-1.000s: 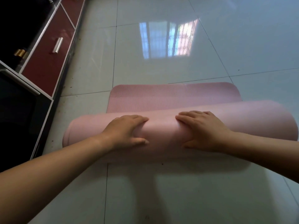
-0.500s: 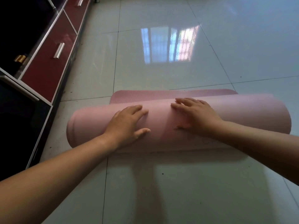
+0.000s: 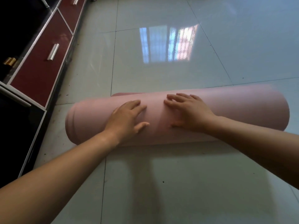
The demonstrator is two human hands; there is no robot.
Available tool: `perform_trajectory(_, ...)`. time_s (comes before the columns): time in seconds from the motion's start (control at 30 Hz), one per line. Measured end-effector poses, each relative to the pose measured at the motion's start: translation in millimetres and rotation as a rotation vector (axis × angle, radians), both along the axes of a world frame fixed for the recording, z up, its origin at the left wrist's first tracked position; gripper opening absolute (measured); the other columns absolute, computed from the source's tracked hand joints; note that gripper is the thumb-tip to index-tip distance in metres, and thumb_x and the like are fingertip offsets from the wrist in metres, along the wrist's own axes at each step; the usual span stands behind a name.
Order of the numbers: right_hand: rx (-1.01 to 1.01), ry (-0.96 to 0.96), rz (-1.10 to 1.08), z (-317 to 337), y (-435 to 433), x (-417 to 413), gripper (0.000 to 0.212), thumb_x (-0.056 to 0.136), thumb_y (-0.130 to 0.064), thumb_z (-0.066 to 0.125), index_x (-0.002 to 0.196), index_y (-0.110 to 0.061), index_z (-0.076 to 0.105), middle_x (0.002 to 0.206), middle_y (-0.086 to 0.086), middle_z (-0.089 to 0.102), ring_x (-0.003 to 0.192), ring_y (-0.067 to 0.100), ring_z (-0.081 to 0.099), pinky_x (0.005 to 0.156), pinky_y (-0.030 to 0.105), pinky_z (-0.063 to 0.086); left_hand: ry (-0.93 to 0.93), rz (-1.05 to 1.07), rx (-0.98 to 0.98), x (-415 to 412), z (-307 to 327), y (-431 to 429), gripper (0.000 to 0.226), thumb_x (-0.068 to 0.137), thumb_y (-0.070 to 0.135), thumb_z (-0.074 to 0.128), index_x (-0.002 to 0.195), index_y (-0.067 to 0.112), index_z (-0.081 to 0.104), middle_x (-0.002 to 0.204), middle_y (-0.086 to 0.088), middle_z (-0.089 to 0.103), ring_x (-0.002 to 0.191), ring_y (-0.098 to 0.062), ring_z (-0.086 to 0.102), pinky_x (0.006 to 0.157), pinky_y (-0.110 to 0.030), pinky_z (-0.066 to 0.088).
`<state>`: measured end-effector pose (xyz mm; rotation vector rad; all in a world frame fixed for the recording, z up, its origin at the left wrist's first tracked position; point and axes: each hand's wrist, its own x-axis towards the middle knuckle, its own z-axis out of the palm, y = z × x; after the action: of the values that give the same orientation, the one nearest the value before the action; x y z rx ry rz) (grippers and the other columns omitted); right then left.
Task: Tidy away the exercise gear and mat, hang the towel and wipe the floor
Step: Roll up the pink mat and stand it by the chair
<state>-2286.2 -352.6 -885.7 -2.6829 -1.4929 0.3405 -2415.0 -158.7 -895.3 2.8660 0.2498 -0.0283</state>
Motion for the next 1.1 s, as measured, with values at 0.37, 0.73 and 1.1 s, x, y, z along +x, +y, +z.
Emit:
perform_trajectory(0.37,-0.092,-0.105,0.021,-14.4,0.0,1.8,0.099,0.075,-0.063,0.061,0.148,-0.025,0.007,0.157,0.002,0.002,0.143,0.023,0.002,0.114,0.041,0.006,0.108,0.030,0.108,7.6,-12.4,9.3,0.091,0.072,0.052,0.070,0.146,0.032,0.020,0.156,0.005,0.016,0.143,-0.017,0.014,0.113,-0.045,0.022)
perform_trajectory(0.73,-0.063,-0.069,0.022,-22.4,7.7,4.1,0.089,0.068,-0.059,0.067,0.141,-0.026,0.027,0.148,-0.002,0.028,0.134,0.021,0.029,0.105,0.038,0.025,0.121,0.050,0.019,16.0,-16.8,19.3,0.094,0.062,0.054,0.076,0.142,0.028,0.035,0.149,0.001,0.034,0.135,-0.020,0.032,0.110,-0.041,0.029)
perform_trajectory(1.1,-0.096,-0.045,0.021,-29.8,9.6,-6.2,0.065,0.075,-0.054,0.063,0.130,-0.027,0.043,0.137,-0.004,0.046,0.123,0.022,0.043,0.098,0.038,0.034,0.124,-0.014,0.032,3.0,-27.9,13.0,0.073,0.074,0.049,0.070,0.137,0.025,0.044,0.143,0.000,0.043,0.130,-0.021,0.040,0.105,-0.033,0.034)
